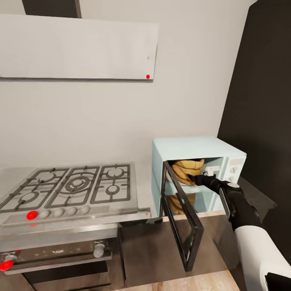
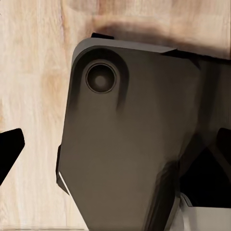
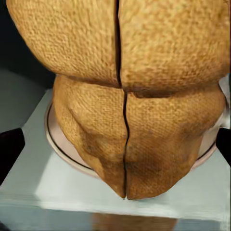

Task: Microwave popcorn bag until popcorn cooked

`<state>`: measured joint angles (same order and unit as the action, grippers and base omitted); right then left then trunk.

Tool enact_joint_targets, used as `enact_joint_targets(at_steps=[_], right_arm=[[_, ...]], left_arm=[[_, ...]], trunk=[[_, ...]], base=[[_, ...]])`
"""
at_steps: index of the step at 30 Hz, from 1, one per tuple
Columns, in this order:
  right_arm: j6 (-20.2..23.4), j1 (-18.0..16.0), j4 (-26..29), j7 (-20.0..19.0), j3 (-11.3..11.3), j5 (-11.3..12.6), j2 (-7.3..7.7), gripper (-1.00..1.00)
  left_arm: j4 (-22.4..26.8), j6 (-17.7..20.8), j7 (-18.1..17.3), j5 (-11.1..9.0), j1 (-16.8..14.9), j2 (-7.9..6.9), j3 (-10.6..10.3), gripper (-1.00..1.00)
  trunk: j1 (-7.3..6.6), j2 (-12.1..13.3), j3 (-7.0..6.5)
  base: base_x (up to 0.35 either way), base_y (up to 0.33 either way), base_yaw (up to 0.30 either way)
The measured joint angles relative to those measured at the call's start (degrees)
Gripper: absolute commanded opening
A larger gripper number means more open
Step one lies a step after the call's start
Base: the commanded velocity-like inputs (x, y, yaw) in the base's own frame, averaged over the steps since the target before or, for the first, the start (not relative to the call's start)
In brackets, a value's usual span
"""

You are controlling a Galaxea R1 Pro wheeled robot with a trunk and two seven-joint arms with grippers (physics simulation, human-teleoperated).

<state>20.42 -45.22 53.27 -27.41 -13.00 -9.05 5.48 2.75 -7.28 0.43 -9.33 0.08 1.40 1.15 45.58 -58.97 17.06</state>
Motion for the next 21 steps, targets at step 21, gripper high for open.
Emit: enact_joint_targets(at_steps=[21], right_arm=[[0.1,0.0,-2.0,4.7,-0.1,-0.1,1.58,1.00]], left_arm=[[0.0,-0.1,0.0,0.1,0.0,0.13,0.0,1.00]], trunk=[[0.00,0.0,0.00]], base=[[-0.332,-0.009,0.000]])
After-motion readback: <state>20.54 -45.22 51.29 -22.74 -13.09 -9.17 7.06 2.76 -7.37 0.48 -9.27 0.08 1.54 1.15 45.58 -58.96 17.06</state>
